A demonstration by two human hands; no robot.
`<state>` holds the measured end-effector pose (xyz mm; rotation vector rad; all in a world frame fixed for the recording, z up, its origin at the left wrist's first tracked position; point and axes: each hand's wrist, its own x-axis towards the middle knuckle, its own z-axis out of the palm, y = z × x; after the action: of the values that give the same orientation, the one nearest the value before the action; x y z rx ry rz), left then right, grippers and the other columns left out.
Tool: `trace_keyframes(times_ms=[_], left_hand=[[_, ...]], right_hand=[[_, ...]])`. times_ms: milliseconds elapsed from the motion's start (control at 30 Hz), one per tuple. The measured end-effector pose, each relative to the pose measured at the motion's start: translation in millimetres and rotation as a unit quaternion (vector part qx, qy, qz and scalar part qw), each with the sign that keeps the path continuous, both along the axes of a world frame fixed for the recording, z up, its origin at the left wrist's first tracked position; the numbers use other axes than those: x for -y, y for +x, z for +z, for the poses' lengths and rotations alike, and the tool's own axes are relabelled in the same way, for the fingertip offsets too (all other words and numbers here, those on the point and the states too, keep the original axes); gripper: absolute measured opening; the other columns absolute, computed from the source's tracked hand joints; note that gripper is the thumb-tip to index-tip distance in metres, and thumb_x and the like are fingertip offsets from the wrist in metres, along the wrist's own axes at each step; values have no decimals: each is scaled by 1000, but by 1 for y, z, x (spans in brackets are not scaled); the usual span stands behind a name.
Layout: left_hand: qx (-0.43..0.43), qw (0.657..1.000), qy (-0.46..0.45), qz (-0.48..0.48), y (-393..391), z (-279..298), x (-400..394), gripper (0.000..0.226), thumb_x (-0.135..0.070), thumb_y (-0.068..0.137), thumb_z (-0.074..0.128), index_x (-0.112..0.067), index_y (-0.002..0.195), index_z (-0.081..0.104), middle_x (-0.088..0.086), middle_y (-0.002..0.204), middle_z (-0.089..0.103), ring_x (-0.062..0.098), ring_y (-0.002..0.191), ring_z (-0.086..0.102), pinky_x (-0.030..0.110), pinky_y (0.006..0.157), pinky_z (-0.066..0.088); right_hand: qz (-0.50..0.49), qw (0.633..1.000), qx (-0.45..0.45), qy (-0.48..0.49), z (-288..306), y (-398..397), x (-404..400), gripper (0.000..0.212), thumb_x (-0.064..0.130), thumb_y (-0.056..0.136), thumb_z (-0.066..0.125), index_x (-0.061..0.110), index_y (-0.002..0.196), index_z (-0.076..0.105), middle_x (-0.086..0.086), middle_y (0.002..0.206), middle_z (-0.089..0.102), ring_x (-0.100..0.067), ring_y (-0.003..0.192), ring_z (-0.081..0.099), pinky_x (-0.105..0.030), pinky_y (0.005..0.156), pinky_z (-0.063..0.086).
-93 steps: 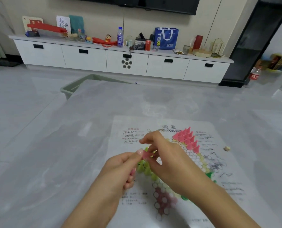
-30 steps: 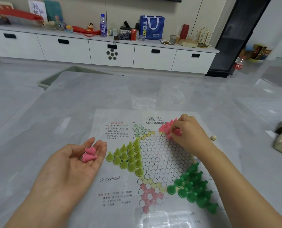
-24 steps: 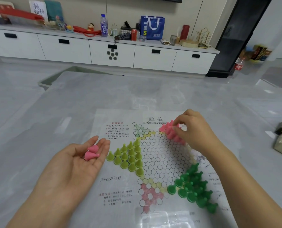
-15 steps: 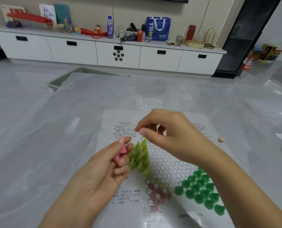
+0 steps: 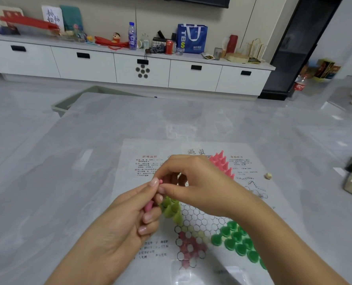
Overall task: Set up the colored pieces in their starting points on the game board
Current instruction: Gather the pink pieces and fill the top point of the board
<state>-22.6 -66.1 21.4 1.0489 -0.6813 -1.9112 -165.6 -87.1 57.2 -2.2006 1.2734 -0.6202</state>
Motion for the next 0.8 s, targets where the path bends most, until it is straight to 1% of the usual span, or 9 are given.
trace_keyframes(times_ms=[100,167,233,300,400,500,567,633,800], left_hand=[[-23,1000,4,4,-3,1,2,20,-29,68,61,-13,58,69,1,58,46,5,37,34,15,29,26],[-46,999,15,12,-5,2,4,23,-28,69,59,-11,76,74,2,60,54,6,40,40,16,31,32],[-83,995,38,44,-3,2,8,33,-16,68,56,-4,96,67,8,67,62,11,47,51,17,37,42],[-131,986,55,89,3,1,12,41,0,63,47,1,102,61,17,81,66,20,62,64,24,47,54],[-161,974,64,143,10,0,16,41,14,70,33,1,100,58,23,94,63,30,83,68,33,55,59],[-159,973,58,159,10,0,17,31,13,87,30,2,98,57,24,85,69,27,75,72,29,51,57],[-159,973,55,160,10,0,16,25,11,89,34,3,96,57,22,75,71,24,70,72,27,50,57],[-155,973,54,163,10,2,15,21,8,90,38,3,95,57,20,73,72,22,69,72,26,51,57],[-130,974,52,177,13,3,14,15,-3,91,45,0,84,58,12,64,70,17,63,71,24,52,57]], right_hand=[[-9,1000,16,-7,0,-1,0,8,15,81,64,17,88,68,5,81,65,1,71,53,-12,65,43],[-31,999,21,-13,2,-7,4,6,19,82,64,20,87,67,8,80,64,1,73,55,-10,65,44],[-103,994,22,-28,2,-24,15,6,25,83,62,22,88,64,10,79,62,0,69,56,-8,61,45],[-195,979,6,-57,-1,-46,28,6,27,84,61,22,87,62,8,81,59,0,63,56,-8,53,45],[-243,959,-117,-82,-13,-70,46,10,31,84,61,21,87,61,4,89,52,-3,71,56,-19,55,49],[-222,957,-184,-36,-28,-75,54,11,29,84,62,20,91,62,6,94,44,-14,79,56,-26,59,52],[-214,954,-208,-33,-38,-76,56,13,29,84,62,19,93,64,7,95,42,-17,89,53,-34,72,54],[-213,948,-232,-53,-43,-77,57,16,31,84,61,19,94,65,8,95,42,-15,97,47,-33,81,48],[-219,943,-243,-65,-48,-78,58,16,30,83,62,19,94,68,8,94,45,-12,99,41,-28,79,44]])
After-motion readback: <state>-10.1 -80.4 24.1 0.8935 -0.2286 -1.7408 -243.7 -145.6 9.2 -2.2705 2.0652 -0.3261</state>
